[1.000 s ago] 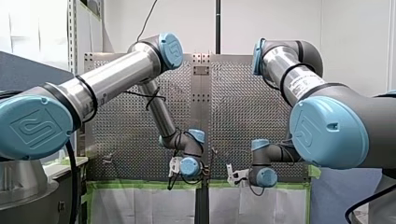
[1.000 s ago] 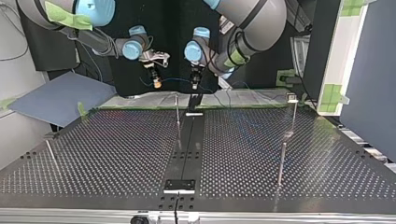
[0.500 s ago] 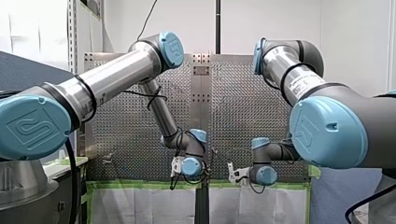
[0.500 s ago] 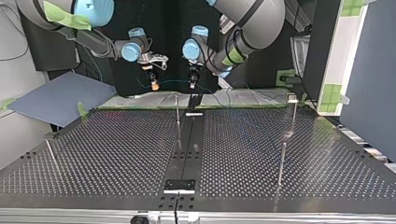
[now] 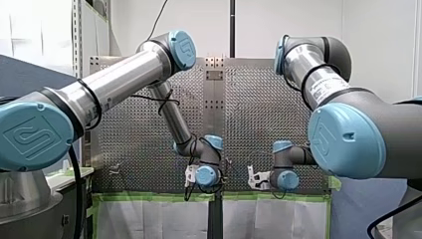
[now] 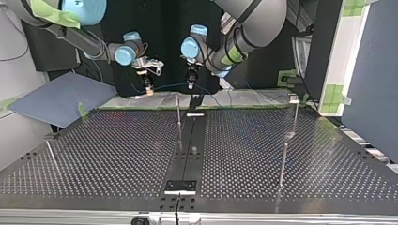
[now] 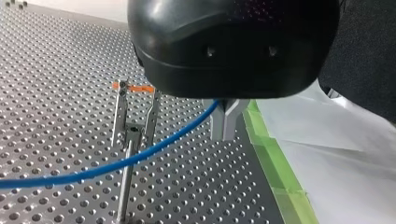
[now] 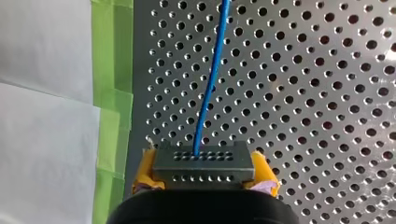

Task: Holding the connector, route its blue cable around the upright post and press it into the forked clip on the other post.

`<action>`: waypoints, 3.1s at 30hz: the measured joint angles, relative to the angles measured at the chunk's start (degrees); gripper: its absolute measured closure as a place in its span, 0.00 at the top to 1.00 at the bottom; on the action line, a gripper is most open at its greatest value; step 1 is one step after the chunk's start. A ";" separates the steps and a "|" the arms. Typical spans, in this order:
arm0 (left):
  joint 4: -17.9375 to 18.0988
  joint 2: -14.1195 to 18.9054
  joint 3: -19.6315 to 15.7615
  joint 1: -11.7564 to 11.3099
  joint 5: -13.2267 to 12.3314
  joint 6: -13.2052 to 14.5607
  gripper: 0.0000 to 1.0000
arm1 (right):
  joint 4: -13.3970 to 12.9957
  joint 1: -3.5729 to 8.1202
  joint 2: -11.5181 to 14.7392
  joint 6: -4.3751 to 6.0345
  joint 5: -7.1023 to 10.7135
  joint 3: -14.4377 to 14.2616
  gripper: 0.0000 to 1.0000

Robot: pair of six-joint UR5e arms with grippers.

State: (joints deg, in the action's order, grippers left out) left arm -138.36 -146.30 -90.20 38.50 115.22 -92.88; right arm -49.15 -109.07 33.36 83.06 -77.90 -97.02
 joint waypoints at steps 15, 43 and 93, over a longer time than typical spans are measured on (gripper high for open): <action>-1.12 0.02 2.85 -0.28 -0.36 -1.40 0.00 | 3.37 -0.15 0.18 -1.36 0.80 2.91 0.00; -1.71 0.65 3.03 0.02 -0.15 -1.74 0.00 | 5.35 0.30 4.05 -1.48 0.89 3.44 0.00; -0.65 2.49 3.03 -3.51 -6.48 -7.52 0.00 | 7.36 1.00 4.41 -2.06 1.52 3.51 0.00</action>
State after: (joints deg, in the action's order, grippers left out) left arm -139.01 -143.81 -87.17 34.98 108.73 -100.39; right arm -41.79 -108.07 37.77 81.00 -76.38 -93.52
